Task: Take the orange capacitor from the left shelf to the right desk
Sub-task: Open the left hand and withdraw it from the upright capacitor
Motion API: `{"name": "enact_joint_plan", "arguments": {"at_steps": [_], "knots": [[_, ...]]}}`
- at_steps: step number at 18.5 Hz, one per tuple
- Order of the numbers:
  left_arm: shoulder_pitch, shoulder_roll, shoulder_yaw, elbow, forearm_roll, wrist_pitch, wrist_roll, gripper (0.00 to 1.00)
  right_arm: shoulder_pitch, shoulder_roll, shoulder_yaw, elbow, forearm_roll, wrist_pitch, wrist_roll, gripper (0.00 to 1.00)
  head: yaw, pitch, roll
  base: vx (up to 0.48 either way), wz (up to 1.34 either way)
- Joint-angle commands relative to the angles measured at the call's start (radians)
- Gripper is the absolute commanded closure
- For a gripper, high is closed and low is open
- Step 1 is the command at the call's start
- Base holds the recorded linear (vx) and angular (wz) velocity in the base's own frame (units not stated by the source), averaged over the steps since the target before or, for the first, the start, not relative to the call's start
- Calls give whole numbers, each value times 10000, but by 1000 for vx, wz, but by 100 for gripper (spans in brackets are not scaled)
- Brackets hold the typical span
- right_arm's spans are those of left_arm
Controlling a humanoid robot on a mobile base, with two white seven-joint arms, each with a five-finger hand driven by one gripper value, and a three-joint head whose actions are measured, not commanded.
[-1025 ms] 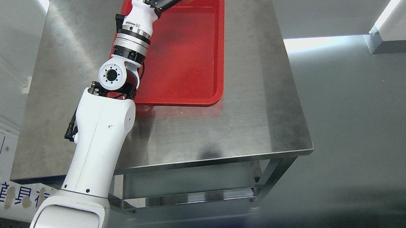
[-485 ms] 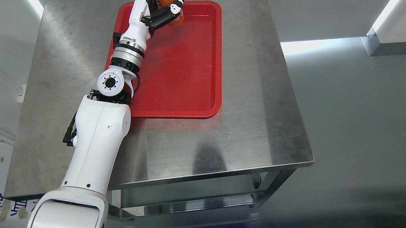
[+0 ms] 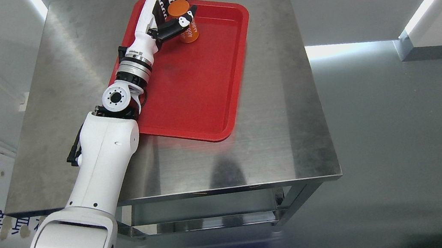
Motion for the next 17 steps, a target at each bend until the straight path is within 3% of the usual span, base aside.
{"name": "enact_joint_plan", "arguments": {"at_steps": [1, 7, 9, 13, 17], "knots": [[-222, 175, 891, -1158, 95, -86, 11, 25, 336, -175, -108, -230, 0, 1, -2, 0, 0, 0, 0, 0, 0], [-438, 175, 1504, -2312, 280, 358, 11, 20, 336, -175, -123, -230, 0, 1, -2, 0, 0, 0, 0, 0, 0], [-163, 1008, 1689, -2801, 280, 832, -4, 19, 336, -175, -108, -230, 0, 1, -2, 0, 0, 0, 0, 0, 0], [1597, 2315, 2668, -4884, 478, 1876, -920, 16, 336, -175, -123, -230, 0, 1, -2, 0, 0, 0, 0, 0, 0], [3378, 2624, 3973, -6345, 739, 1969, -1799, 11, 336, -175, -107, -230, 0, 1, -2, 0, 0, 0, 0, 0, 0]]}}
